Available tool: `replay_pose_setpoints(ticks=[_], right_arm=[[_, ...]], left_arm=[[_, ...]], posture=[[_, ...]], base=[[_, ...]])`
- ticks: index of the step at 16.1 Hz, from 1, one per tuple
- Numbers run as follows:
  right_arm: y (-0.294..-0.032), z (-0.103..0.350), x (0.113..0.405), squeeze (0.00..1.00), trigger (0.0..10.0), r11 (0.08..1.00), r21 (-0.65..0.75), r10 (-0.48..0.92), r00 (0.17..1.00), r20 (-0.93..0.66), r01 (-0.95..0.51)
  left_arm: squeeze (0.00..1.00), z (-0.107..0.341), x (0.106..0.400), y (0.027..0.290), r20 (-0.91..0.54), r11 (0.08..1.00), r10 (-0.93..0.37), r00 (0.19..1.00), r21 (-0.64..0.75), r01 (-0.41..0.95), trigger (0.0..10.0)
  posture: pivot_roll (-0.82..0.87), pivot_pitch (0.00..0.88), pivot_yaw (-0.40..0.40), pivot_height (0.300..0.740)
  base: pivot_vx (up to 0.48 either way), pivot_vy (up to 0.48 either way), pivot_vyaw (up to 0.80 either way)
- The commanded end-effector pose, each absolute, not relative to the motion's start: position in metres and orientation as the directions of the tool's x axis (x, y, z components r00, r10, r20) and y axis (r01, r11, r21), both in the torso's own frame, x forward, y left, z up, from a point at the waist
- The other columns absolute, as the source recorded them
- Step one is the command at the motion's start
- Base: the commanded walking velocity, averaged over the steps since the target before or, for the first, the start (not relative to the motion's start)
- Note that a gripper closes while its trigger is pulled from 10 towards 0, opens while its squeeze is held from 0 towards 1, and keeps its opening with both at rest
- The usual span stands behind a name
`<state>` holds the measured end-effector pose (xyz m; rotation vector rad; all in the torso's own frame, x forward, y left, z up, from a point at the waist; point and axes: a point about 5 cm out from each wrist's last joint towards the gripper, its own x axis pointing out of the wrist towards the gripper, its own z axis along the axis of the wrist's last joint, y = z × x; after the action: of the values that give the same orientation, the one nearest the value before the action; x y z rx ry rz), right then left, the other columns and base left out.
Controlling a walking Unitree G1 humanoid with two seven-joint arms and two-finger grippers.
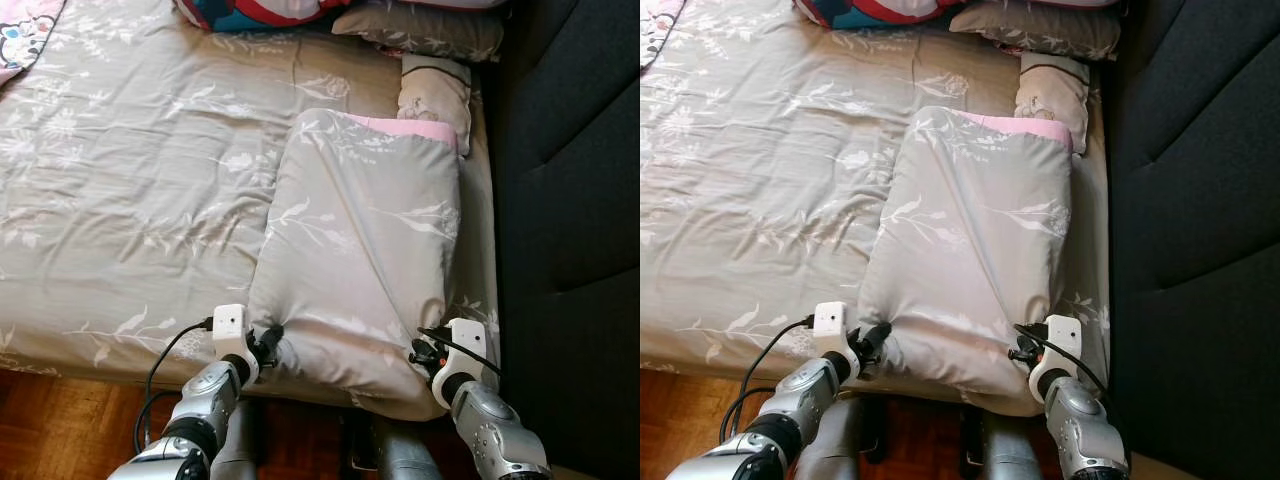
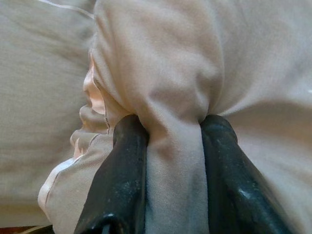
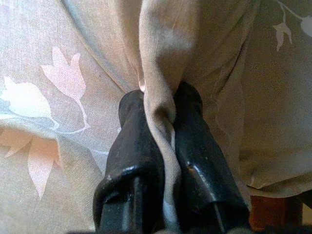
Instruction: Clean up the room
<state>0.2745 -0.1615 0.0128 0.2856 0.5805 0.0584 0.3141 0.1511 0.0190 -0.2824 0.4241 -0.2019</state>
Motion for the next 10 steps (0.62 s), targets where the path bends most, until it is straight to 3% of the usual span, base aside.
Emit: replay_pose_setpoints(ticks=[1,5,10], right_arm=[[-0.162,-0.016,0.25,0.0,0.0,0.953,0.292,0.133,0.754,-0.643,0.081],[-0.157,-0.014,0.258,0.0,0.0,0.947,0.31,0.134,0.773,-0.62,0.084],[-0.149,0.001,0.28,0.0,0.0,0.942,0.33,0.138,0.833,-0.536,0.056]], left_arm=[[0.0,0.002,0.299,0.142,-0.433,0.927,-0.284,0.855,-0.352,0.13,0.0],[0.0,0.01,0.306,0.141,-0.398,0.921,-0.286,0.872,-0.365,0.136,0.0],[0.0,0.035,0.324,0.154,-0.288,0.914,-0.275,0.917,-0.375,0.156,0.0]], posture=[[-0.14,0.422,-0.105,0.669],[-0.12,0.38,-0.087,0.669],[-0.08,0.255,-0.049,0.669]], base=[[0.0,0.0,0.0],[0.0,0.0,0.0],[0.0,0.0,0.0]])
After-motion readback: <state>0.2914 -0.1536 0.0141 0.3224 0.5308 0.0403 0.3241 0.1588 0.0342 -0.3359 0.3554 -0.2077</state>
